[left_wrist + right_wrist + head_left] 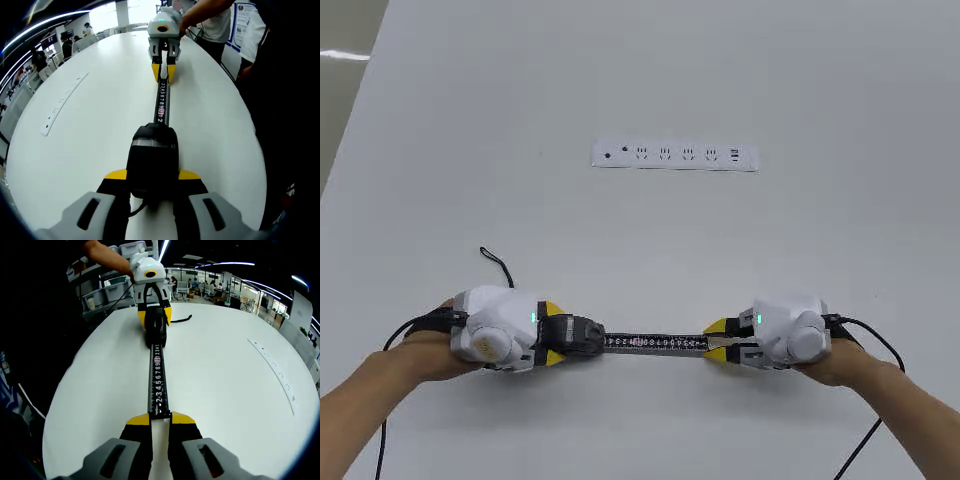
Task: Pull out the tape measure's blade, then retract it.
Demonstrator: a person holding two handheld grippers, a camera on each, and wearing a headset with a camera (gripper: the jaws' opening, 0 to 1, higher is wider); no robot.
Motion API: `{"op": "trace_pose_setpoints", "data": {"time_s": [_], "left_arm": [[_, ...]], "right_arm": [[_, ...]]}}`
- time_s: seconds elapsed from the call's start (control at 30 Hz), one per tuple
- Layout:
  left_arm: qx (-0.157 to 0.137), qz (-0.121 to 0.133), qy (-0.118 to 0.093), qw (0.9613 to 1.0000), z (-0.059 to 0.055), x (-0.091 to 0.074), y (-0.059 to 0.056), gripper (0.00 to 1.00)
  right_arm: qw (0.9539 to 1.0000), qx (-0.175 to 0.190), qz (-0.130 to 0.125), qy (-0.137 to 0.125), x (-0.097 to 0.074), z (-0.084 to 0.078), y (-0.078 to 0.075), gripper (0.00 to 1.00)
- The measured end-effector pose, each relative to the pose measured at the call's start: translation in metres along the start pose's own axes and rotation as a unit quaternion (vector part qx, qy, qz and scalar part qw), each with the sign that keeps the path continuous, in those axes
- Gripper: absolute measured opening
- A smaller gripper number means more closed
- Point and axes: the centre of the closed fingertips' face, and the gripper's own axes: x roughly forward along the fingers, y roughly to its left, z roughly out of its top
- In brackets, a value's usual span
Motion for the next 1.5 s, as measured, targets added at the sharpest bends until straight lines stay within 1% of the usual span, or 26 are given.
{"op": "trace_pose_setpoints", "data": {"time_s": [0.4, 0.83, 1.3, 1.5], "left_arm": [[0.000, -0.001, -0.002, 1.0000, 0.000, 0.000, -0.001, 0.28], [0.003, -0.003, -0.001, 1.0000, 0.002, 0.001, -0.001, 0.28], [0.004, -0.003, 0.001, 1.0000, 0.003, 0.001, -0.001, 0.28], [0.002, -0.004, 0.000, 1.0000, 0.003, 0.000, -0.001, 0.28]], "right_arm": [[1.0000, 0.004, -0.003, 0.005, -0.010, -0.009, -0.002, 0.07], [0.9998, 0.007, -0.008, 0.015, -0.025, -0.025, -0.003, 0.07], [0.9997, 0.010, -0.012, 0.018, -0.037, -0.034, -0.005, 0.07], [0.9995, 0.016, -0.022, 0.018, -0.044, -0.038, -0.008, 0.07]]}}
